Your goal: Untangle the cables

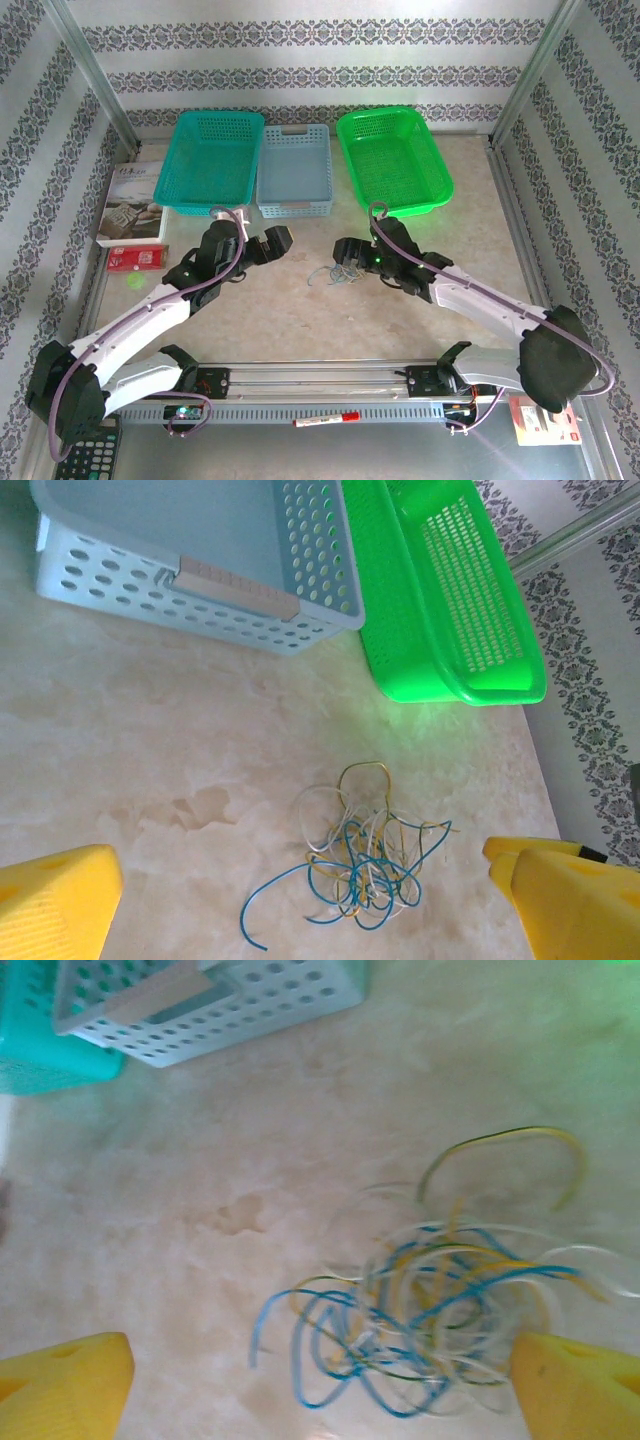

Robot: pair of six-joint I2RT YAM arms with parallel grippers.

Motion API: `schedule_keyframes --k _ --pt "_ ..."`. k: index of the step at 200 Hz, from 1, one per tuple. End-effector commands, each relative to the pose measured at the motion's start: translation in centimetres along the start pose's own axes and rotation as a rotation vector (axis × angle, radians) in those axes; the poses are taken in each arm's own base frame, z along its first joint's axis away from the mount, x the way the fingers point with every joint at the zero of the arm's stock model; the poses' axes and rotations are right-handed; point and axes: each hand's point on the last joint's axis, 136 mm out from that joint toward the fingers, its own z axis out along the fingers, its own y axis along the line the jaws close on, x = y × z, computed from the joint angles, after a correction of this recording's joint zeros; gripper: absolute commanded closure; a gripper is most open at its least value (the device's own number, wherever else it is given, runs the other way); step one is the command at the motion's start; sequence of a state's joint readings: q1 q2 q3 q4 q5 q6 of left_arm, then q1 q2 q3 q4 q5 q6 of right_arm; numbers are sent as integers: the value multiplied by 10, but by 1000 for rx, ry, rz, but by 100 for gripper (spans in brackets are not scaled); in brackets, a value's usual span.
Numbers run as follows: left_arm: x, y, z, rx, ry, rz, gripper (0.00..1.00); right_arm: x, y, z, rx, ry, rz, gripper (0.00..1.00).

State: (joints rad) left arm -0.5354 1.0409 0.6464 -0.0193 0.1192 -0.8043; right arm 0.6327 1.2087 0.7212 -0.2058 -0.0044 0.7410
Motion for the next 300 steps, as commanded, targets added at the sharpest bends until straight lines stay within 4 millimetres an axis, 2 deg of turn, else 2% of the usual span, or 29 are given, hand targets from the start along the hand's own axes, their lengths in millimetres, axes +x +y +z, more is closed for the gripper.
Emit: schedule_keyframes --k 1,20,37,62,81,120,179,203,249,300 --pt "17 9 4 -24 71 -44 2 -1 -41 -13 240 0 -109 2" --pt "34 15 10 -50 141 -48 7 -13 -54 -16 326 -59 -119 2" --pt "49 19 15 -84 192 -45 12 -13 -48 -12 249 -28 -151 2" --pt "69 24 20 -146 247 -4 18 -19 -41 -7 109 -103 -92 2" --pt "82 23 26 -189 281 34 24 -24 -39 -8 64 -152 -69 2" --pt "108 22 44 -247 326 56 33 -20 -32 -10 16 -115 -107 2" --pt "113 7 70 -338 349 393 42 -6 -32 -3 -53 -25 -94 8" --pt "117 7 80 -337 371 447 51 -8 -38 -6 -59 -36 -74 9" --pt "127 21 74 -411 390 454 57 -16 -45 -13 -76 -52 -32 10" --pt "140 20 74 -410 410 515 58 -12 -45 -9 -85 -31 -20 11"
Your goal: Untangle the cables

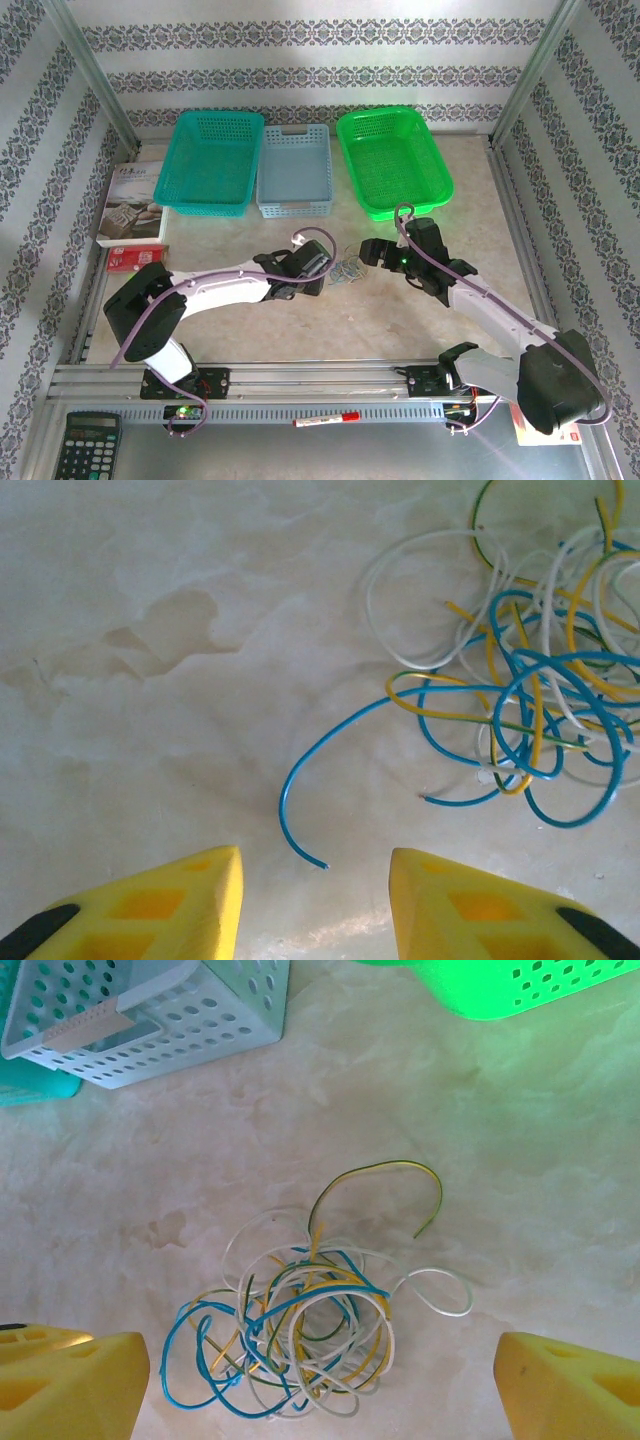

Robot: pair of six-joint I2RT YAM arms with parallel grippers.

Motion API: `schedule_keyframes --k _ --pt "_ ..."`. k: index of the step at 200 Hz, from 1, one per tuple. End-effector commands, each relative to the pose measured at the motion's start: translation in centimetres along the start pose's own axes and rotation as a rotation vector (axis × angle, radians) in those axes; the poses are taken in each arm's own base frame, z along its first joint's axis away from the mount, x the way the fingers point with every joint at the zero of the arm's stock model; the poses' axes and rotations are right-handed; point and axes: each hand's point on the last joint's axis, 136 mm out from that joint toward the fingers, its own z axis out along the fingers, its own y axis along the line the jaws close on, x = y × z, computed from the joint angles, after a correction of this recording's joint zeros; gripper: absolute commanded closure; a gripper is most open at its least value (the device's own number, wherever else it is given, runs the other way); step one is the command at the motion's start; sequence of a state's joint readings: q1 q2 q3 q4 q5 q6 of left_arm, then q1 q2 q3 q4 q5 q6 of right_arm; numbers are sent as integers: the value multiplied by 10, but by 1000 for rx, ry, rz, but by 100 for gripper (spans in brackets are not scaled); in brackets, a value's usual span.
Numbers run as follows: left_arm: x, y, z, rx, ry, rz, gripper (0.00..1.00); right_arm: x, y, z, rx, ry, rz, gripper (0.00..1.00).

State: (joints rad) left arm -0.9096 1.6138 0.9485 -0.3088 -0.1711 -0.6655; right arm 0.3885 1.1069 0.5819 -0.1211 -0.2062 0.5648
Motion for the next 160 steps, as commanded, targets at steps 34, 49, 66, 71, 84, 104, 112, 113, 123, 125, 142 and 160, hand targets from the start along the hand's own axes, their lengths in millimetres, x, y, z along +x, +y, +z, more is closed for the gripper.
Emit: schedule_keyframes --k 34,49,66,71,84,104,112,113,123,125,142,160 --pt "18 7 11 -63 52 41 60 3 3 1 -31 9 5 11" --pt "21 8 14 -73 66 26 61 4 3 1 -28 9 2 11" --pt "25 9 18 -79 83 20 62 4 3 0 -29 9 5 11" --pt "26 9 19 -81 87 19 63 4 3 0 -27 10 4 11" --pt "28 10 21 -91 96 18 63 4 2 -1 -25 10 4 11" --pt "29 10 23 -94 98 18 64 4 2 -1 -24 10 4 11" --pt "29 10 24 -95 98 20 63 4 2 -2 -22 11 4 11" --pt "29 10 24 -95 98 20 63 4 2 -2 -22 11 3 11" --pt "29 11 25 -99 97 22 63 3 2 -2 -20 9 3 11" --pt "29 11 25 -99 97 22 64 3 2 -2 -19 9 3 11" --pt "30 11 28 -100 99 21 64 2 3 -3 -20 8 1 11" --pt "29 9 30 -96 91 23 64 1 4 -4 -22 7 2 12"
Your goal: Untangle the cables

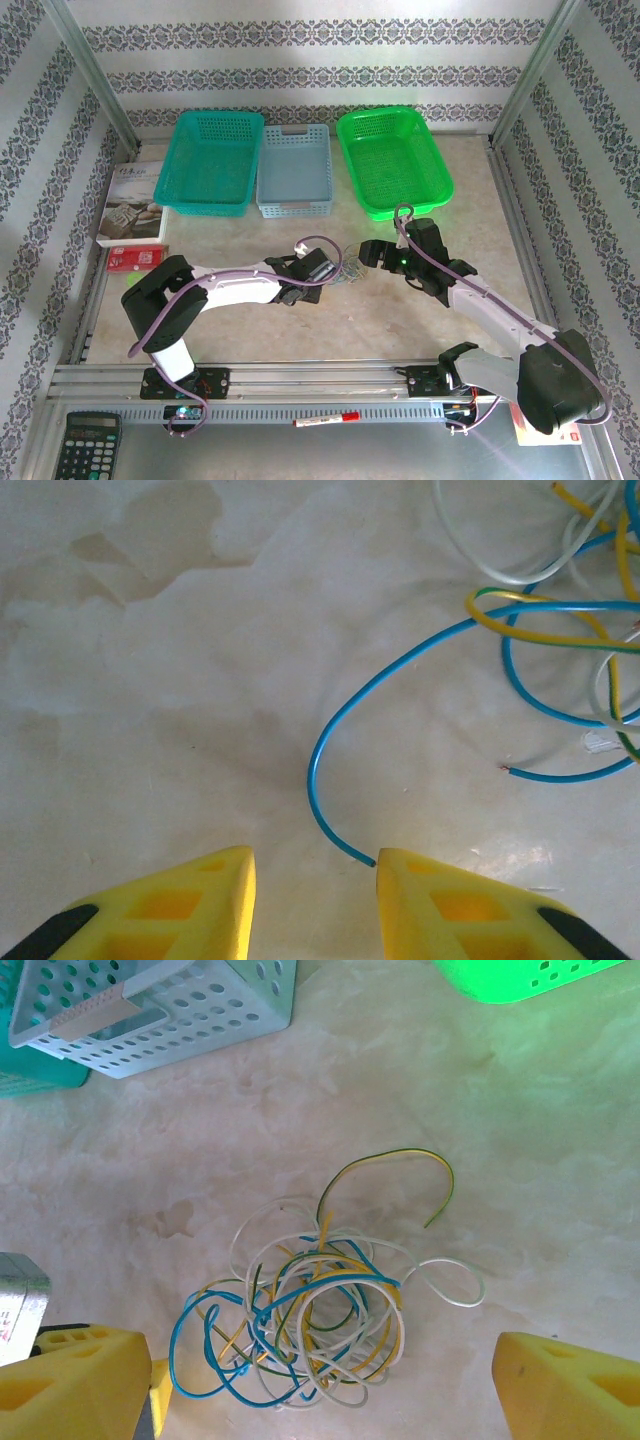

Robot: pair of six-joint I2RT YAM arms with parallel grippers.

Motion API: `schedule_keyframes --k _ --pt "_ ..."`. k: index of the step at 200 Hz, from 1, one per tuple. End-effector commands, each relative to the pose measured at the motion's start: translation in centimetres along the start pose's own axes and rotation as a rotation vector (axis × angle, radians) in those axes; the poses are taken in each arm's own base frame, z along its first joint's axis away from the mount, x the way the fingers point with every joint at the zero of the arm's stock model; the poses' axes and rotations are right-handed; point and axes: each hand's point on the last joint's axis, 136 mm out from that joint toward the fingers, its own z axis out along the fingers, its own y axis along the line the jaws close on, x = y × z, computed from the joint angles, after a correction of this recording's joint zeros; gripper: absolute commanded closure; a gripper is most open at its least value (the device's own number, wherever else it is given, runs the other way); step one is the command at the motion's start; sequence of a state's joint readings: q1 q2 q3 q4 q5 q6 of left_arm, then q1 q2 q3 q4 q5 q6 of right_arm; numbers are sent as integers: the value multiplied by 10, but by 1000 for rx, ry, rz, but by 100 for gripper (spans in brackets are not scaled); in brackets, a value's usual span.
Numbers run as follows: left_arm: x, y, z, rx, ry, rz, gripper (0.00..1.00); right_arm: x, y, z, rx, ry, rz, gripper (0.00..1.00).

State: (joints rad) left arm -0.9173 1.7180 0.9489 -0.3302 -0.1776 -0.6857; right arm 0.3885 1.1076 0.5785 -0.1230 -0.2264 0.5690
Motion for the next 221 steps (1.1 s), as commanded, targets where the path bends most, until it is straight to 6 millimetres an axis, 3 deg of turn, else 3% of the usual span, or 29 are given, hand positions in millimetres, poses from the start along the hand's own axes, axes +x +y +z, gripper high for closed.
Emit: schedule_keyframes --k 1,82,147,177,221 --pt "0 -2 3 -18 -2 5 63 -3 3 -4 -9 -9 -4 11" --pt "-11 -9 7 -12 -36 50 71 -1 3 -8 -13 -8 -3 13" --pt "-22 -10 2 -8 -82 103 100 -2 5 -4 -16 0 -8 13" --pt "-31 -7 -21 3 -122 105 100 -7 12 2 -25 6 -23 13" --pt "-50 -4 -76 82 -233 77 100 -13 26 25 -15 29 -74 14"
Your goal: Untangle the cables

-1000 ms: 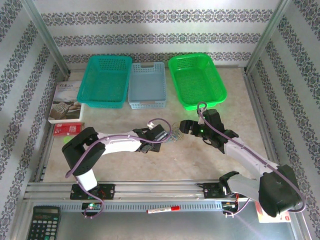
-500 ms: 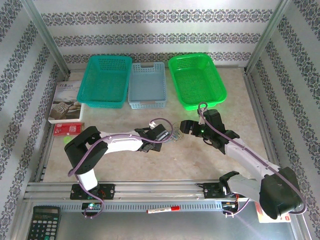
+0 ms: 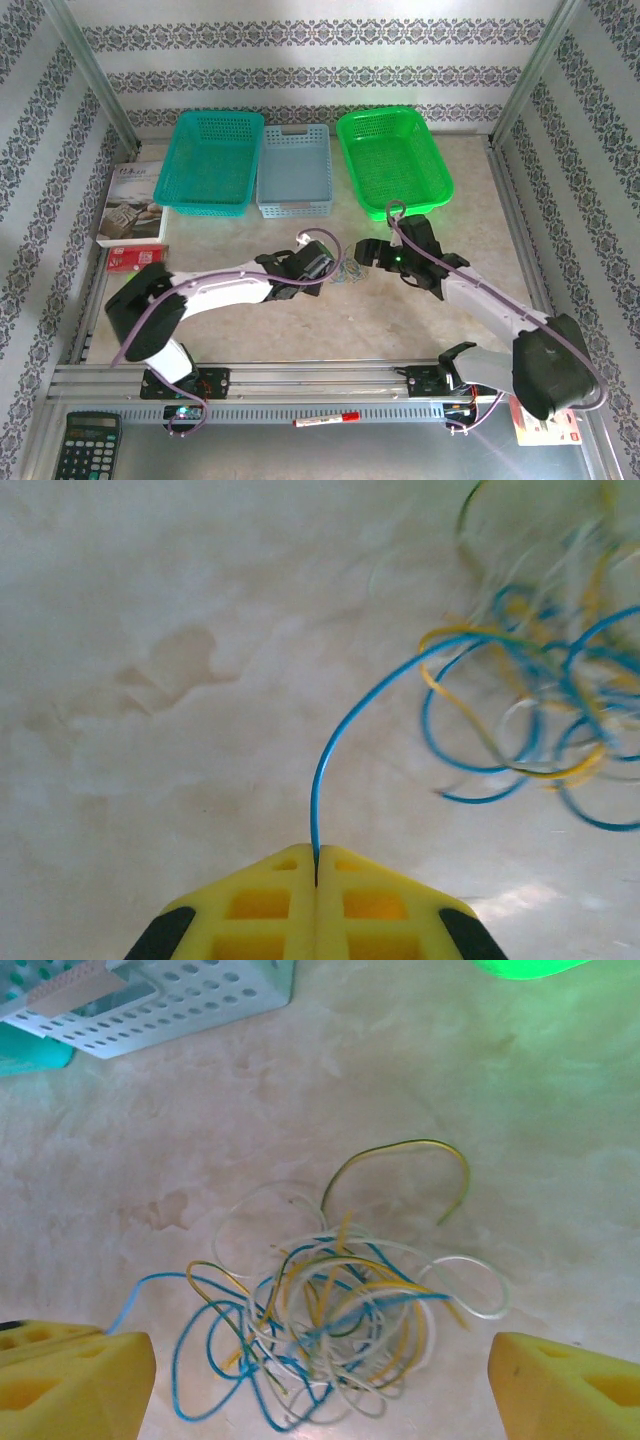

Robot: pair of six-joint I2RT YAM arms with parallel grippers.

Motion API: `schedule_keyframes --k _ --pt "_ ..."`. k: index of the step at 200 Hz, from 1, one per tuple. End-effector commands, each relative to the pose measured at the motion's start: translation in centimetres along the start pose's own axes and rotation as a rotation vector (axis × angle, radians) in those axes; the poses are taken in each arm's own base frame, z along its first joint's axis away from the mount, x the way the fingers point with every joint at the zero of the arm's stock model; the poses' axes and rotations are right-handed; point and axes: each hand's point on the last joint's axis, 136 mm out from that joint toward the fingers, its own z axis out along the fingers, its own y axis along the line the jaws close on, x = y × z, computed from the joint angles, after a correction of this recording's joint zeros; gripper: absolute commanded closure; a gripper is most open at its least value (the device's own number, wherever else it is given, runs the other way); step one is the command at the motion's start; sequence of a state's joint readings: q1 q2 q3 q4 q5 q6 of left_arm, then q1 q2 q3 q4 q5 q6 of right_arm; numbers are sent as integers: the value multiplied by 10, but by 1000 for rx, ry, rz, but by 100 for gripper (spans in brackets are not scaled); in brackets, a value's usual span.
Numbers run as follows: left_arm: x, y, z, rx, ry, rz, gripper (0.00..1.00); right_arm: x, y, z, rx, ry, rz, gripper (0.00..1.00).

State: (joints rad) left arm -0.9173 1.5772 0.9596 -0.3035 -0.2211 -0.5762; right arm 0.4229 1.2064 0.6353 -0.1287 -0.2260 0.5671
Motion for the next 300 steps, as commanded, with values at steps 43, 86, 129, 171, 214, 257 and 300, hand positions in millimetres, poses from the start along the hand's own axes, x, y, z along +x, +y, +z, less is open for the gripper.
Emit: schedule_keyframes --k 43,86,129,171,214,257,300 --pt "-48 -3 -80 119 -210 -32 100 -5 30 40 -26 37 -77 20" --pt "-91 -4 -134 218 -378 -102 100 23 20 49 -4 55 -51 22" --pt "-131 -8 -181 288 -501 -118 100 44 9 44 12 53 -23 22" --pt "-170 -14 -227 335 -611 -103 100 57 3 45 28 64 -14 22" --pt "-201 -22 -269 377 -697 -75 100 55 6 40 19 58 -16 21" --pt "-224 -27 -307 411 -766 -58 100 56 4 39 30 54 -16 21" --pt "-246 -25 -352 423 -858 -29 100 61 -5 41 59 62 -6 20"
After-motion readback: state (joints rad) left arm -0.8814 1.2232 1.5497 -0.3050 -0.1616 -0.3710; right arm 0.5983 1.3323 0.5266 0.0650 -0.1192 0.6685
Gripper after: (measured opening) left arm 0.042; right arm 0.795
